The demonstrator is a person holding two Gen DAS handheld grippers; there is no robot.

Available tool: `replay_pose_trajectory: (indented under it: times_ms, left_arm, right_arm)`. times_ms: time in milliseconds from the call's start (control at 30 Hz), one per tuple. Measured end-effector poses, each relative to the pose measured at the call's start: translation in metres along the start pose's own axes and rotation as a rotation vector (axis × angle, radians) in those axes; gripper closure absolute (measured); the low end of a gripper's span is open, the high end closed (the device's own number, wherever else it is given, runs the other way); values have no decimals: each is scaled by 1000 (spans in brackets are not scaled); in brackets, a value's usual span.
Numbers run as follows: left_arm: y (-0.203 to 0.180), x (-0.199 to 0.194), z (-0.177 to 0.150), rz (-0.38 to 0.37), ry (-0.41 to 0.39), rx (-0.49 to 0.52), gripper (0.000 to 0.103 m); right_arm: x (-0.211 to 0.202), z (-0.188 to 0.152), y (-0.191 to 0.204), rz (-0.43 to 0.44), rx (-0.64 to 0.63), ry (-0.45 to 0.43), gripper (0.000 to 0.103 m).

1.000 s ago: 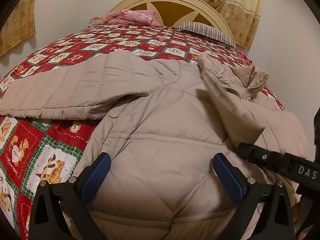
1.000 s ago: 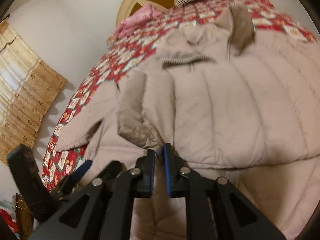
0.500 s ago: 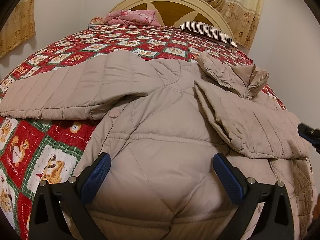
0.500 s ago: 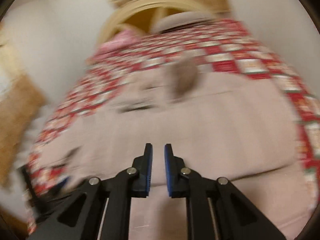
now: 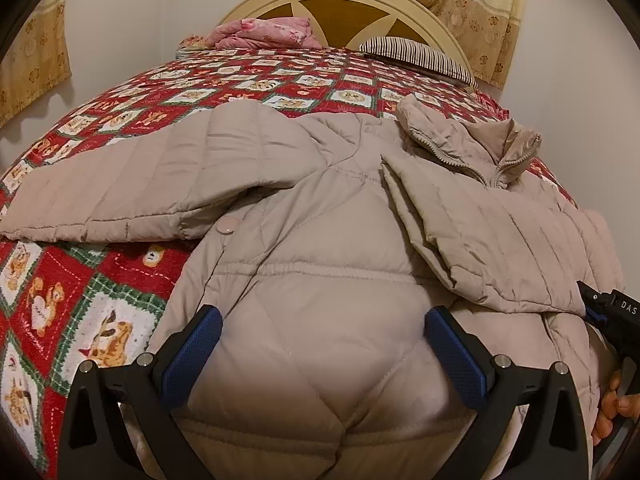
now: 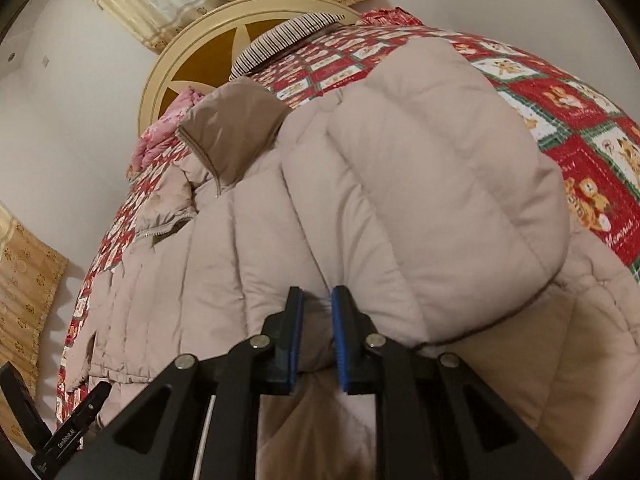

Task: Fold large clothes
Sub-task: 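Fold the held sleeve across the jacket body and release it, then grasp the other jacket sleeve with the left gripper and lift it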

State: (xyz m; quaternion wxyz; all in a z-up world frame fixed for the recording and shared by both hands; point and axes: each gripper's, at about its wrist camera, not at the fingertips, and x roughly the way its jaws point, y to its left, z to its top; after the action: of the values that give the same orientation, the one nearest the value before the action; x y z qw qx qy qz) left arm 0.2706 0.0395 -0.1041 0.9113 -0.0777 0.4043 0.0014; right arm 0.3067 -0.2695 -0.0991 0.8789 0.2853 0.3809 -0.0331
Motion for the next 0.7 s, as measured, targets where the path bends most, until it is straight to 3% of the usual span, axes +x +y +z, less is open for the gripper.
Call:
replay_pose_trajectory:
  times_ms: [267, 333, 467, 600, 700]
  left_arm:
    - [-25, -46, 40, 5, -156, 55, 1]
    - [-37, -27, 54, 75, -121, 73, 1]
    - [-50, 38, 53, 253, 44, 129, 1]
    - [-52, 47, 40, 279, 26, 179, 1]
    - [-41, 43, 44, 217, 48, 146, 1]
  right_arm:
    - [-7, -7, -12, 18, 9, -13, 84]
    - [-7, -7, -11, 17, 9, -14, 84]
    - [-6, -7, -11, 15, 6, -16, 84]
    - [-6, -7, -11, 14, 6, -17, 84]
    - [-6, -7, -12, 18, 9, -17, 84]
